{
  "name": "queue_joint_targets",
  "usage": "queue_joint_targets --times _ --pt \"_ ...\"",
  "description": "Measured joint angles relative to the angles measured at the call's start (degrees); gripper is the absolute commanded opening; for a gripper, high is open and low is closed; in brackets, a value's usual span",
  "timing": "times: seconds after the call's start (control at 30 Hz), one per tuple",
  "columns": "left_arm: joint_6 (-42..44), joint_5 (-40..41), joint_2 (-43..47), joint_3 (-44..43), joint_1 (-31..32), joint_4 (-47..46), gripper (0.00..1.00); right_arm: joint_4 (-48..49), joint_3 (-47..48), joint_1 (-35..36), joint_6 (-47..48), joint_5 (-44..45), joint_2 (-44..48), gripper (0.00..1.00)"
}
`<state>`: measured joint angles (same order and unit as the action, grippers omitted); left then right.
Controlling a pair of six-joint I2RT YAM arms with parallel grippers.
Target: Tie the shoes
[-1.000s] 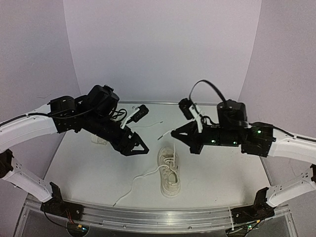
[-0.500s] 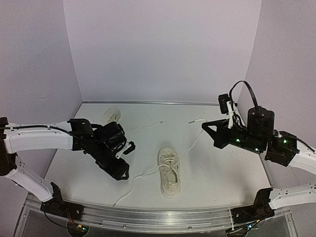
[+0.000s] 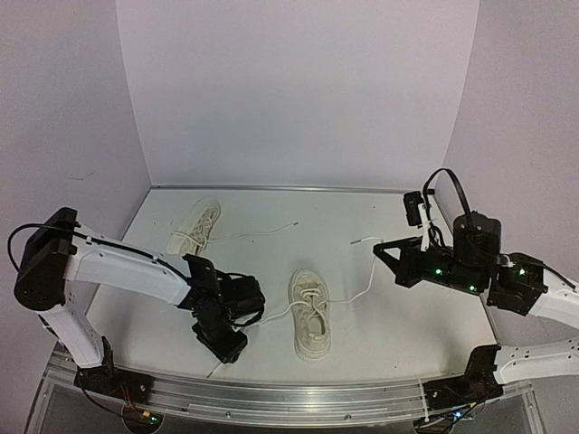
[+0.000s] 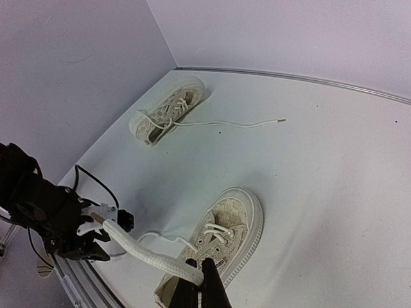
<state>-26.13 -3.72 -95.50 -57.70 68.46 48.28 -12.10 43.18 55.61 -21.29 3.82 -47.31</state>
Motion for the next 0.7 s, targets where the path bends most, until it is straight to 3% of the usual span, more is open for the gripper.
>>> queue_joint_targets --times 0.27,0.47,0.7 --pt "-2.33 0.63 -3.88 1.29 2.80 -2.31 0.35 -2.06 -1.35 0.00 -0.92 -0.24 4.18 0.00" --pt "-3.70 1.77 -4.06 1.42 2.86 -2.31 0.01 -2.64 -1.36 0.00 -1.05 -0.65 3.54 0.00" --pt "-3.97 5.48 -4.52 -1.53 3.97 0.17 0.00 -3.06 -1.00 0.00 -0.43 -0.67 0.19 0.00"
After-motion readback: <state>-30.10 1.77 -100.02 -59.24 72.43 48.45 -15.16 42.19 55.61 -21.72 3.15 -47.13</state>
